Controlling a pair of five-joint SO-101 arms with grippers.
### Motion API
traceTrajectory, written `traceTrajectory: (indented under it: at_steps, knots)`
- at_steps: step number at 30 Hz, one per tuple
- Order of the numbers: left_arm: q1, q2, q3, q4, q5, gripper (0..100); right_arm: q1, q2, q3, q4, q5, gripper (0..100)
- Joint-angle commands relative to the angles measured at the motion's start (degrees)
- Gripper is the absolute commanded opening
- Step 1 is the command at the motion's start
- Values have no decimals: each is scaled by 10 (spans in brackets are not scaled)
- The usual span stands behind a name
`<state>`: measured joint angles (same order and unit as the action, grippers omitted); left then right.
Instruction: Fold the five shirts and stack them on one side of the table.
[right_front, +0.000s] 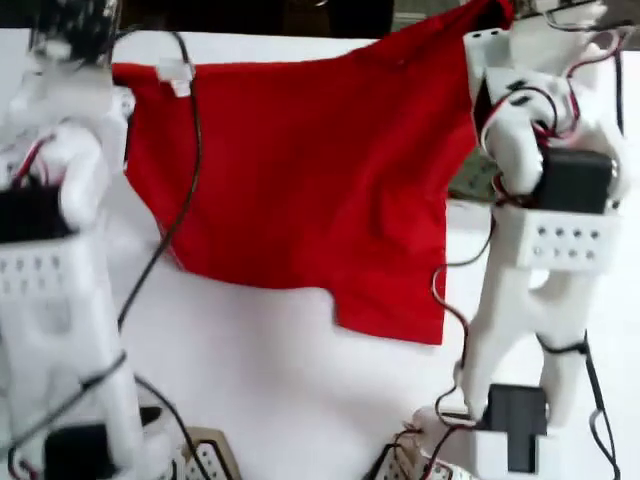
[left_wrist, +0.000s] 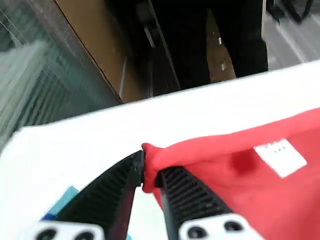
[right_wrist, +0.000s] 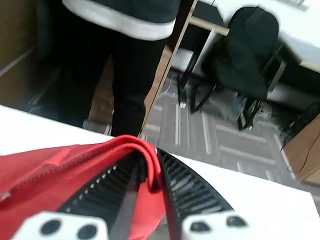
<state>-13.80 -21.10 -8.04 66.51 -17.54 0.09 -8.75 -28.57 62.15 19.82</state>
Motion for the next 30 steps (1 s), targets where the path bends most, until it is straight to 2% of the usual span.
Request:
traceTrajectory:
  at_steps: [1, 11, 17, 21, 26, 30]
  knots:
    - [5, 84, -57, 19, -11, 27, -5, 32, -2, -12, 0, 17]
    - [12, 220, -119, 21, -11, 27, -30, 106, -6, -3, 0, 17]
    - [10, 232, -118, 20, -12, 27, -27, 124, -5, -63, 5, 17]
    - [-22, 229, -118, 24, -12, 27, -42, 156, -8, -83, 18, 17]
    - [-63, 227, -171, 109, -10, 27, -59, 139, -55, -15, 17, 17]
    - [-64, 227, -291, 216, -8, 27, -58, 102, -118, 50, 17, 17]
